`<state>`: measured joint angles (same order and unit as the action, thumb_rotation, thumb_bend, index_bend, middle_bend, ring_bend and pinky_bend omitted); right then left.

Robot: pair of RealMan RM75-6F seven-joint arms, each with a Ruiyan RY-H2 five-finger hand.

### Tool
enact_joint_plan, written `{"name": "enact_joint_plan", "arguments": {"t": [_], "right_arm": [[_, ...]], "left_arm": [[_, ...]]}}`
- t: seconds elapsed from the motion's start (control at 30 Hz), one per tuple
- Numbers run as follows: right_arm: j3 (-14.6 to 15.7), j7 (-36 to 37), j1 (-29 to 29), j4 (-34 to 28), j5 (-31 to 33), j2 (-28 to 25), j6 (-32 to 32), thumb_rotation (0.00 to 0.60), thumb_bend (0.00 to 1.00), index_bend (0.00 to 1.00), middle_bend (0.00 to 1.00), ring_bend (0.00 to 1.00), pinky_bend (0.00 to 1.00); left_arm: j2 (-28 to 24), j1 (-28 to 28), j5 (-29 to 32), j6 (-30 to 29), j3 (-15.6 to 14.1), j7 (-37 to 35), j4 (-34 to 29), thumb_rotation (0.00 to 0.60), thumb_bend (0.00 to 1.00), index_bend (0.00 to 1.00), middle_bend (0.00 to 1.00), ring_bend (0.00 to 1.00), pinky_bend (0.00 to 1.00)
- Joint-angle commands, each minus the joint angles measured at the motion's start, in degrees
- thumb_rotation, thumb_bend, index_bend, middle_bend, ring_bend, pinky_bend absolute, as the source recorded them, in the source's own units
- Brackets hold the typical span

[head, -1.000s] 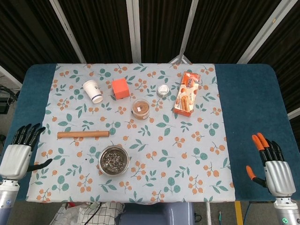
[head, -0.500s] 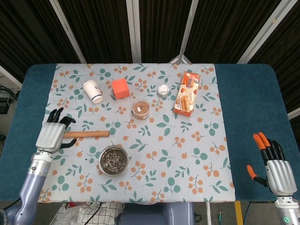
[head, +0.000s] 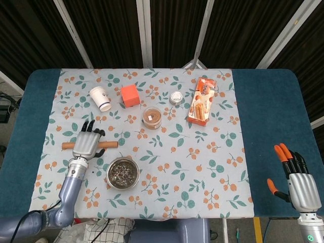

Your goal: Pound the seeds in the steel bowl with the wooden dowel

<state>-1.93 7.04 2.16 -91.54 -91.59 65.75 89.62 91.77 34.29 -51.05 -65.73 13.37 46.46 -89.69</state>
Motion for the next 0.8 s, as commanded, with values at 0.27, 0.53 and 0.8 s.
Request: {"name": "enact_joint_plan", "arguments": {"t": [0.27,0.53,0.8], "right_arm": [[-0.09,0.3,0.09,-0.1,0.36,-0.08,-0.34,0.6,0.37,0.0,0.0,0.0,0.0],[0.02,0.21,-0.02,-0.09,0.23,-0.09,-0.22,0.6,0.37,0.0,0.0,0.0,0.0],[0.08,0.31,0.03,-0.13,0.28,-0.1,-0.46,0.6,0.37,0.0,0.0,0.0,0.0]], "left_arm": [[4.5,3.06,3.75,0.28,-0.63,1.78,4.7,0.6,0.41,0.38,0.37,0.01,0.0],[5.98,4.05,5.24,0.11,-1.1,2.08,6.54,0.6,0.41,0.38,0.38,0.01,0.0],[7.23,5.1,6.39,0.27,-1.41,2.2,7.98,0.6,0.41,0.4,0.41,0.02,0.0]]}}
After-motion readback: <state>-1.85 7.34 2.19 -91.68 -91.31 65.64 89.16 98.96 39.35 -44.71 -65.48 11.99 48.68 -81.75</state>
